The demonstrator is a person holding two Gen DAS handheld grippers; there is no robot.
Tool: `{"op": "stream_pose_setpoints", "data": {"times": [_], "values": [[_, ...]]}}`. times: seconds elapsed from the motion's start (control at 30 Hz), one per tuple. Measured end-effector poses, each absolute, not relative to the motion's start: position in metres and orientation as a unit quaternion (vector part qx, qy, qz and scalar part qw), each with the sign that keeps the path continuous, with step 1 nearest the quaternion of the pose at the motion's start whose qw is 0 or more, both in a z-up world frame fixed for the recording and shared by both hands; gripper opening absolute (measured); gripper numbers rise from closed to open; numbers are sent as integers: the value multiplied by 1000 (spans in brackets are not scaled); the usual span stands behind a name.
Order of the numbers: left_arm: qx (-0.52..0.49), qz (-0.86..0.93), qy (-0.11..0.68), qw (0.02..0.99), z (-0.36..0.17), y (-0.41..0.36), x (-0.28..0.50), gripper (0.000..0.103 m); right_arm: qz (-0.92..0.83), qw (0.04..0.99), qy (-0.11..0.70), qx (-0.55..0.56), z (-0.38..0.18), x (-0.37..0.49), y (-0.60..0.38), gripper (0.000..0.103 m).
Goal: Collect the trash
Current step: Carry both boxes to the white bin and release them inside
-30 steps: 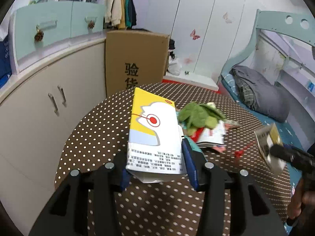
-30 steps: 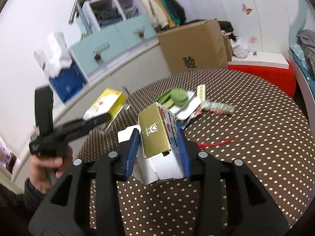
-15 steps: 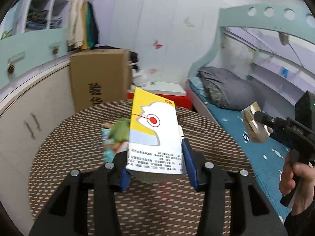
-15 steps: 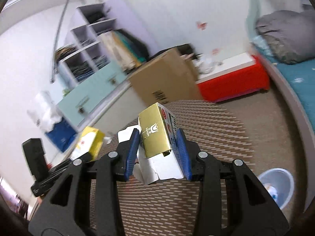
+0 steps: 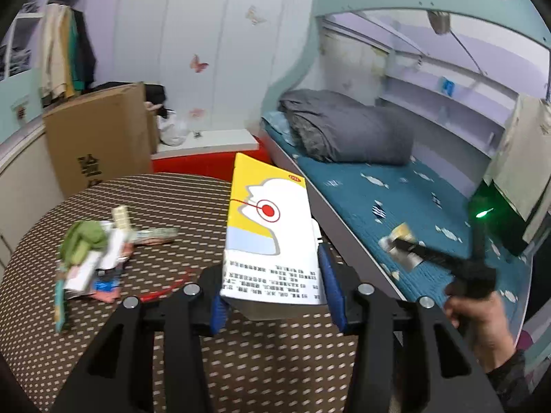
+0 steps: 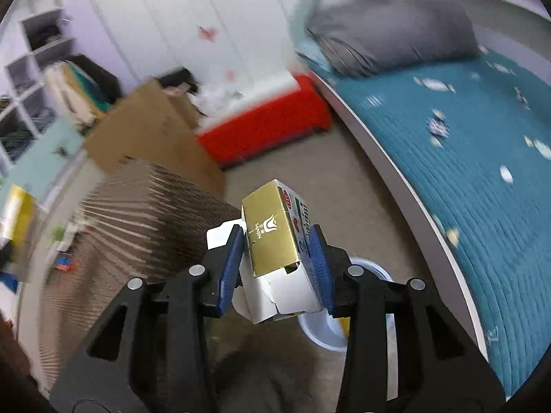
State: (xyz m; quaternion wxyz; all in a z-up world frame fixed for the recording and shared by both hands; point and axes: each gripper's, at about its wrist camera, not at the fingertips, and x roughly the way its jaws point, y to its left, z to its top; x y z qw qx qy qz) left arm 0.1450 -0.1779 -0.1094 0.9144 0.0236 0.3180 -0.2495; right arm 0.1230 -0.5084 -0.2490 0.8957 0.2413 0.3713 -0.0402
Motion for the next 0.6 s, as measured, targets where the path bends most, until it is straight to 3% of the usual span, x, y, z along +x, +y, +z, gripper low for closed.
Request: {"op": "stream_pose_setpoints", "data": {"times": [0.2, 0.3, 0.43, 0.6], "values": [[42, -278, 340, 897, -124, -223, 162, 46, -53, 863, 427, 265, -319, 154, -525, 43], [51, -288, 352, 889, -132, -244, 169, 46, -66, 846, 452, 274, -346, 166, -533, 72], [61, -306, 375, 873, -146, -277, 181, 46, -73, 842, 443, 300, -354, 158, -547, 83], [75, -327, 396, 855, -160, -318, 193, 46, -88, 857, 403, 308, -330, 139, -568, 88]]}}
